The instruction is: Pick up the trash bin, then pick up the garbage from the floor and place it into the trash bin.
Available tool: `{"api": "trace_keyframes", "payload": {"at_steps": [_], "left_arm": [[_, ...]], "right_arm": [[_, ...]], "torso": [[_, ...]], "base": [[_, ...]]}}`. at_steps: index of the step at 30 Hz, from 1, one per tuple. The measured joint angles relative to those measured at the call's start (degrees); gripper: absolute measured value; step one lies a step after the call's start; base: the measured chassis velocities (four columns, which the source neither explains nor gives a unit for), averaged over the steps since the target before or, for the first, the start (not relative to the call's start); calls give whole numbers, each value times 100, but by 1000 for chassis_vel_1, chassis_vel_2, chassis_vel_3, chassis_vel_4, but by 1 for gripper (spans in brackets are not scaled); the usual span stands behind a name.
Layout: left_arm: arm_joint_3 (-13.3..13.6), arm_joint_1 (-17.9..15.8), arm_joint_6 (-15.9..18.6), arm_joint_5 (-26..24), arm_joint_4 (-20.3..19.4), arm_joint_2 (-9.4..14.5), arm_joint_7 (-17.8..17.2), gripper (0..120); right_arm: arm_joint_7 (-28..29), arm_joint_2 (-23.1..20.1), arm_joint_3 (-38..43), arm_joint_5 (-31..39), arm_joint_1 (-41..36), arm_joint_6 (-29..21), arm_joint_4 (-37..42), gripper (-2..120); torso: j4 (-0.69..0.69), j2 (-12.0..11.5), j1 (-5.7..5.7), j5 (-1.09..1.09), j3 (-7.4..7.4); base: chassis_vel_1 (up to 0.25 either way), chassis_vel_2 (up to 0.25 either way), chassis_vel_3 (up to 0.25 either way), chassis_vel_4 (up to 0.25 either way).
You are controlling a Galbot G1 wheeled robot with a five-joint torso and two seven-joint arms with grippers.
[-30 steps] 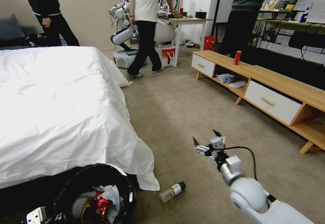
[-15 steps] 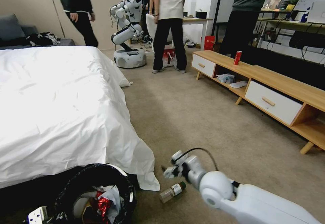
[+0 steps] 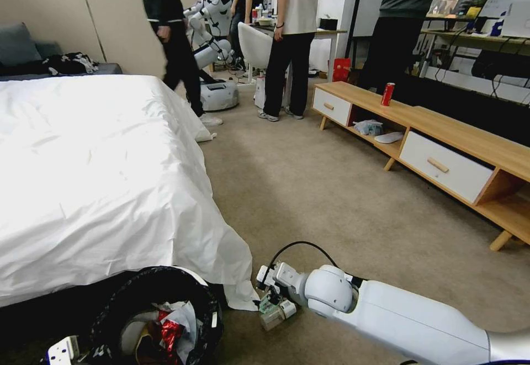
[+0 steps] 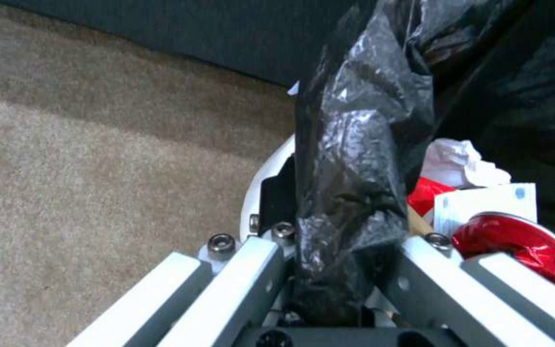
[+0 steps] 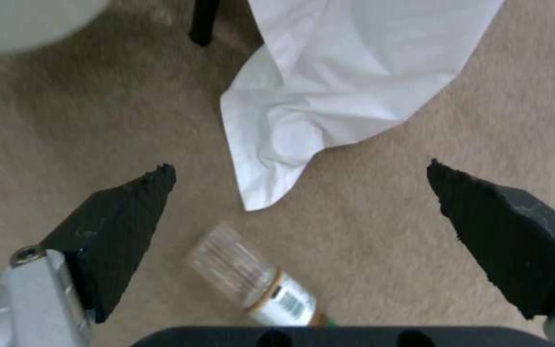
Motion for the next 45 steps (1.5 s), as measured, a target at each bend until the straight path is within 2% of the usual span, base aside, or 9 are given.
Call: {"api": "trace_keyframes", "payload": {"at_steps": [3, 4, 5, 13, 29, 45], "left_arm": [[10, -30, -4, 23, 38, -19, 6, 0], [10, -30, -4, 23, 38, -19, 6, 0], [21, -46, -6, 37, 56, -32, 13, 0], [28, -54, -39, 103, 122, -92, 59, 0], [27, -111, -44, 102, 207, -79, 69, 0], [87, -175, -48, 164, 285, -111, 79, 0]], "right_arm": [[-345, 24, -62, -508, -5, 553, -393, 100], [-345, 24, -62, -508, -5, 553, -393, 100], [-380, 54, -123, -674, -19, 784, -555, 100], [-364, 244, -346, -1077, -260, 1278, -1014, 100], [-197, 349, -576, -1329, -664, 1492, -1261, 100], [-90, 118, -440, -1556, -1046, 1776, -1696, 100]], "torso": [[-1, 0, 0, -1, 0], [-1, 0, 0, -1, 0], [-1, 0, 0, 0, 0], [0, 0, 0, 0, 0], [0, 0, 0, 0, 0], [0, 1, 0, 0, 0]], "base": [[0, 0, 0, 0], [0, 0, 0, 0], [0, 0, 0, 0], [0, 0, 0, 0], [0, 0, 0, 0], [0, 0, 0, 0]]}}
